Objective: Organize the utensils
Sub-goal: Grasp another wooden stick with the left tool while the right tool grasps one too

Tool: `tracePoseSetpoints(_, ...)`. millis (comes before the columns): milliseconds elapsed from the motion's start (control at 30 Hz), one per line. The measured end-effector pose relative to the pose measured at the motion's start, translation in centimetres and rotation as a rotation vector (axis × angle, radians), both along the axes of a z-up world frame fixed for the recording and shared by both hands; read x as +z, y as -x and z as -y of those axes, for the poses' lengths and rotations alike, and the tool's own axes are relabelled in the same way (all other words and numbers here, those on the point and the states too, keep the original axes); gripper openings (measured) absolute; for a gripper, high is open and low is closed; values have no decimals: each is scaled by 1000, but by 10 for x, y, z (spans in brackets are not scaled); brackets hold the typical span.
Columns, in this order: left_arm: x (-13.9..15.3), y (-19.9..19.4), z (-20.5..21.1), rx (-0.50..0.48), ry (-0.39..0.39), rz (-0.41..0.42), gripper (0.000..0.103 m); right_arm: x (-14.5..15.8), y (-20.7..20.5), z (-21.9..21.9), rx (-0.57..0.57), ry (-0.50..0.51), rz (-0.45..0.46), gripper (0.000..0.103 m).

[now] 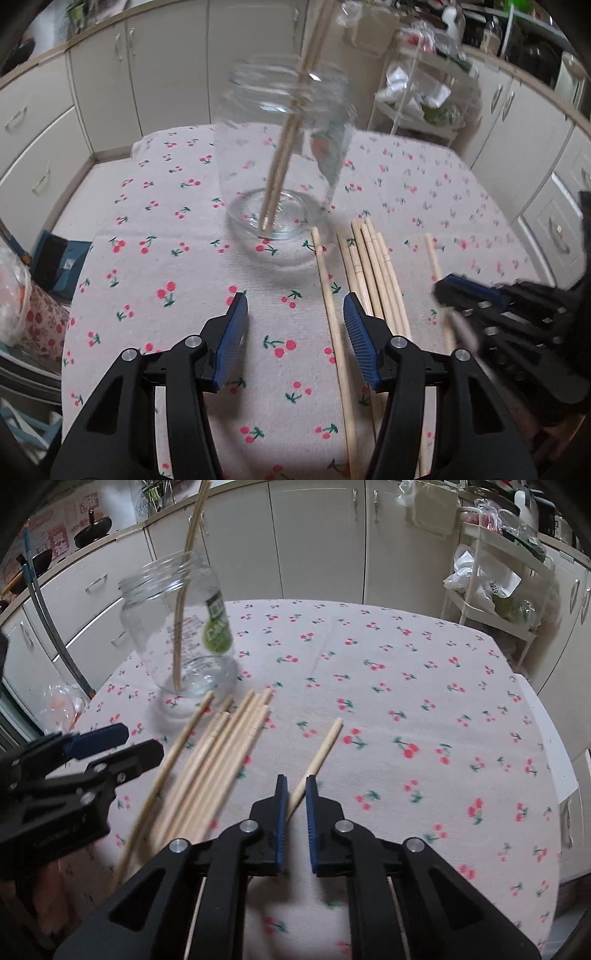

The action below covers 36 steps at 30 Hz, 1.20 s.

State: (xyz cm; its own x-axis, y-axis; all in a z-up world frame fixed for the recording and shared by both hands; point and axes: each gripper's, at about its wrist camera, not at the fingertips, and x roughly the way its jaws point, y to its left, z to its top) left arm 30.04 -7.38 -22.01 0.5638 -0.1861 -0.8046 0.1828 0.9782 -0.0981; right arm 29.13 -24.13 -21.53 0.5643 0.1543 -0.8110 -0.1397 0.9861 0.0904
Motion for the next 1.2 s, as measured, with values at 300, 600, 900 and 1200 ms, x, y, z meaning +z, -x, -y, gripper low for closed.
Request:
tracePoseSetpoints(300,-6,3,24,-47,-133,-9,50,0,-2,14,34,-36,-31,9)
tracePoseSetpoints(600,-1,-14,35,-48,-127,-42,5,-1,-7,10,24,-3,-29,10)
tracePoseSetpoints(900,-1,3,8,-45,-36,-104,5,2,2,16,43,-33,-84,10)
tracePoseSetpoints(1200,0,-16,18,-43,-51,-98,13,0,-14,10,40,-11,-74,16)
